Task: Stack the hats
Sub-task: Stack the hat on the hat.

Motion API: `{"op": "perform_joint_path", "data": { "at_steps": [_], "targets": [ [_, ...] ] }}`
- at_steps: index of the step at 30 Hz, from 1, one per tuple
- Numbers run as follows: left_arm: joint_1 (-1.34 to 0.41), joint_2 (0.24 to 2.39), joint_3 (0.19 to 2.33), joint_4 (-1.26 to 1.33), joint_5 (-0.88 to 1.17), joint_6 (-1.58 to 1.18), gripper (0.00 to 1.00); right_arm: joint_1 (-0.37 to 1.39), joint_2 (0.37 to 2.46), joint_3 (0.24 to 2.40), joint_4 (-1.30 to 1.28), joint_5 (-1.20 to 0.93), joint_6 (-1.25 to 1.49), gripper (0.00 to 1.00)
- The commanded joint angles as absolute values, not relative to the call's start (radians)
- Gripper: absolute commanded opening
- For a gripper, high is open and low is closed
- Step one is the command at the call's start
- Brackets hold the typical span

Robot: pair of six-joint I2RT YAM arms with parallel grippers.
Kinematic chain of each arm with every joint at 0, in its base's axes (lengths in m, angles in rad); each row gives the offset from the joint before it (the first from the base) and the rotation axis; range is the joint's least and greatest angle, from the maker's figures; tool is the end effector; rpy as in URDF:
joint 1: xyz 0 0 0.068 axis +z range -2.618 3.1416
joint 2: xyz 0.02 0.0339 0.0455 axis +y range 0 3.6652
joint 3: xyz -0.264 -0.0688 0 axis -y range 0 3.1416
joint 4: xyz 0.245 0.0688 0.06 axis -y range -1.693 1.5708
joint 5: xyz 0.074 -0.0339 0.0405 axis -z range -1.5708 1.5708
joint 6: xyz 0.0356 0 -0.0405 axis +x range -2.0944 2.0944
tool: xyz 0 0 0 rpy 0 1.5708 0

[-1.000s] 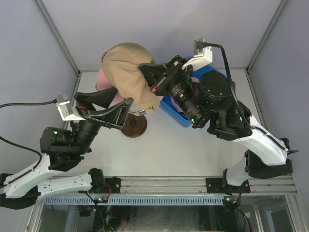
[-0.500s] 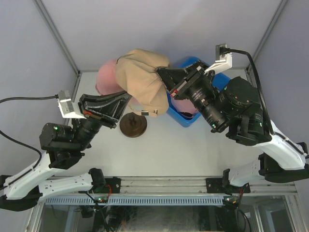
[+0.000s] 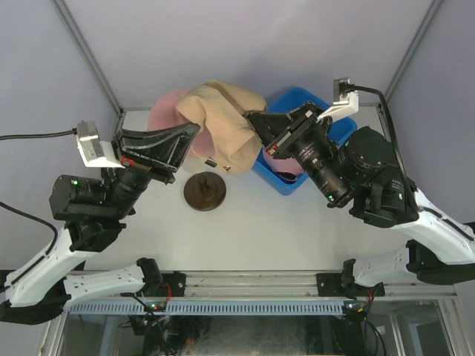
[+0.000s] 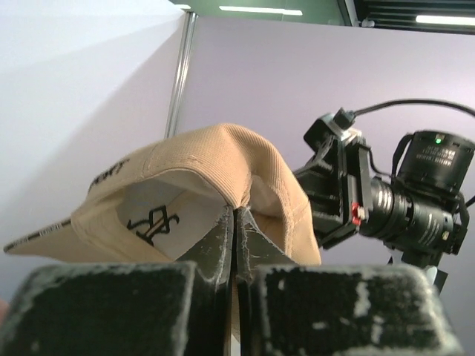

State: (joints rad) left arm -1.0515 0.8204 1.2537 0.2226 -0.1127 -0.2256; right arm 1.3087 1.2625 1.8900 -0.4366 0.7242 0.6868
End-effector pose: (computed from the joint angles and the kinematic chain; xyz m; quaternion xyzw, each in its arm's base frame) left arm 0.0649 -0.1055 0.5306 0.1307 0.4242 -0.5139 0.7341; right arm 0.0751 0.1888 0.5766 0.0780 0.6503 0.4838 0.5805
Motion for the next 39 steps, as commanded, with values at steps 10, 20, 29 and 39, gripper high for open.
{"op": "perform_joint_path", "data": {
  "at_steps": [10, 20, 29, 39],
  "targets": [
    [-1.023, 1.04, 1.689, 0.014, 0.099, -0.247, 0.0, 1.305, 1.061, 1.681, -0.291, 0.8, 0.568, 0.0],
    [-0.983, 1.269, 2.02, -0.217, 0.268, -0.324, 0.0, 1.313, 0.899, 1.491, -0.249, 0.773, 0.519, 0.13],
    [-0.934, 1.393, 2.187, -0.265, 0.35, -0.407, 0.0, 1.315, 0.769, 1.369, -0.3, 0.809, 0.526, 0.52],
    [-0.919, 1.453, 2.29, -0.264, 0.385, -0.485, 0.0, 1.304, 0.617, 1.214, -0.282, 0.891, 0.541, 0.6]
  ]
}}
